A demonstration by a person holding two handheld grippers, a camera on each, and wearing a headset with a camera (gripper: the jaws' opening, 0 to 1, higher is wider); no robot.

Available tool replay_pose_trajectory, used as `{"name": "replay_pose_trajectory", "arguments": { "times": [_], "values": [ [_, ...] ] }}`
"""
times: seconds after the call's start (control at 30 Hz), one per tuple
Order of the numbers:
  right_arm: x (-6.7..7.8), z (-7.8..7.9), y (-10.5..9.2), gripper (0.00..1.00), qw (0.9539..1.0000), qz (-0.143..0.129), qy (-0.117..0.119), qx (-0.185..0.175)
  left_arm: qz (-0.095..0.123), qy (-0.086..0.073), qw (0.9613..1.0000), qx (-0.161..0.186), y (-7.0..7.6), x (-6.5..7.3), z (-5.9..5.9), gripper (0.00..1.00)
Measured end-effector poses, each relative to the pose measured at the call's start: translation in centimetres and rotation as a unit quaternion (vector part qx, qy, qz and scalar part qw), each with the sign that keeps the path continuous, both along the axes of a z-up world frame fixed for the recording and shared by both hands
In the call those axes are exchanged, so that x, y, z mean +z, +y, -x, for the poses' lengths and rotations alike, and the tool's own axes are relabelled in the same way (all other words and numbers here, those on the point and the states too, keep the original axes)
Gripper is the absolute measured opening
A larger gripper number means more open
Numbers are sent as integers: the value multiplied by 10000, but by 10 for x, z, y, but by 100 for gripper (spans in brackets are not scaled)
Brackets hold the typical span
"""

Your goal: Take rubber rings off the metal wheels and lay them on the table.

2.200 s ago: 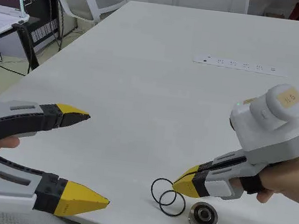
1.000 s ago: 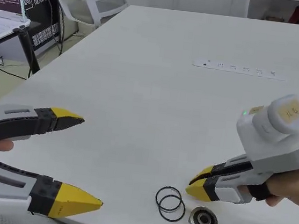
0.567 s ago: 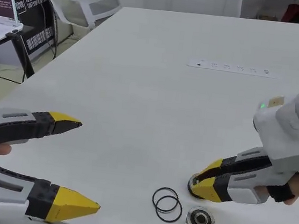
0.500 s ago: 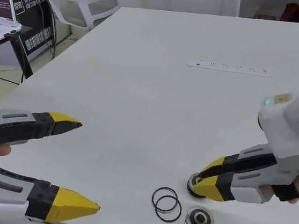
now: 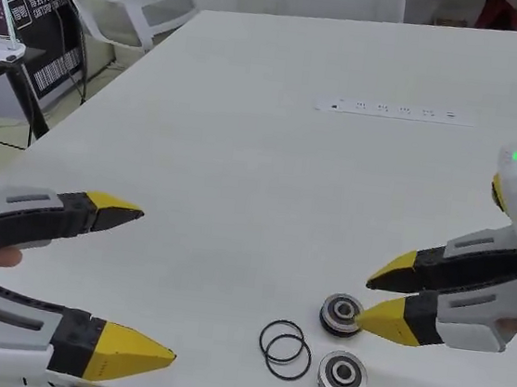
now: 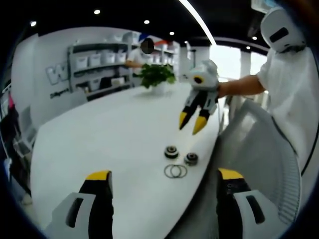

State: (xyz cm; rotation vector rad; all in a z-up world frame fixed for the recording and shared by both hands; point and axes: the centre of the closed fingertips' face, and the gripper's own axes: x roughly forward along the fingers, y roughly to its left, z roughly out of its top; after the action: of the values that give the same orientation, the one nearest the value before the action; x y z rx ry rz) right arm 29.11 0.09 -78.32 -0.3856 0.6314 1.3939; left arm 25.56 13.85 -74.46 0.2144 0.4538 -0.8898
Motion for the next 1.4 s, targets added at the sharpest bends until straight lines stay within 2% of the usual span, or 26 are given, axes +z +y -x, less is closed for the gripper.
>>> {"name": "replay_pose_trajectory", "arguments": {
  "times": [0.1, 0.17, 0.23, 0.37, 0.5, 0.63, 0.73, 0.93, 1.0, 1.13, 1.27, 1.4],
  "values": [
    [0, -4, -5, 23, 10000, -23, -74, -49, -13, -22, 10000, -46, -3, 2, -2, 87],
    [-3, -8, -9, 25, 9998, -40, -211, -59, -23, -41, 10000, -83, -6, 3, -4, 86],
    [-9, -12, -13, 26, 9997, -25, -227, -132, -12, -51, 9999, -116, -9, 4, -6, 86],
    [-22, -18, -18, 27, 9995, -33, -139, -275, -13, -101, 9997, -237, -17, 7, -9, 86],
    [-35, -22, -22, 27, 9986, -130, 76, -505, 17, -174, 9993, -315, -24, 12, -16, 86],
    [-46, -25, -27, 27, 9978, -96, 183, -633, 52, -231, 9988, -437, -33, 15, -20, 85],
    [-50, -26, -29, 27, 9972, -118, 231, -701, -2, -289, 9980, -562, -41, 18, -26, 85],
    [-54, -31, -28, 27, 9958, -194, 303, -837, 99, -421, 9957, -824, -62, 29, -39, 84],
    [-57, -31, -29, 27, 9954, -195, 330, -873, 101, -556, 9942, -913, -71, 35, -44, 84],
    [-60, -30, -28, 27, 9946, -238, 415, -916, 181, -663, 9919, -1073, -88, 43, -53, 83],
    [-61, -30, -27, 27, 9943, -277, 444, -932, 23, -725, 9884, -1333, -104, 39, -56, 80],
    [-61, -31, -23, 26, 9939, -348, 468, -941, -228, -671, 9862, -1495, -114, 25, -63, 78]
  ]
}}
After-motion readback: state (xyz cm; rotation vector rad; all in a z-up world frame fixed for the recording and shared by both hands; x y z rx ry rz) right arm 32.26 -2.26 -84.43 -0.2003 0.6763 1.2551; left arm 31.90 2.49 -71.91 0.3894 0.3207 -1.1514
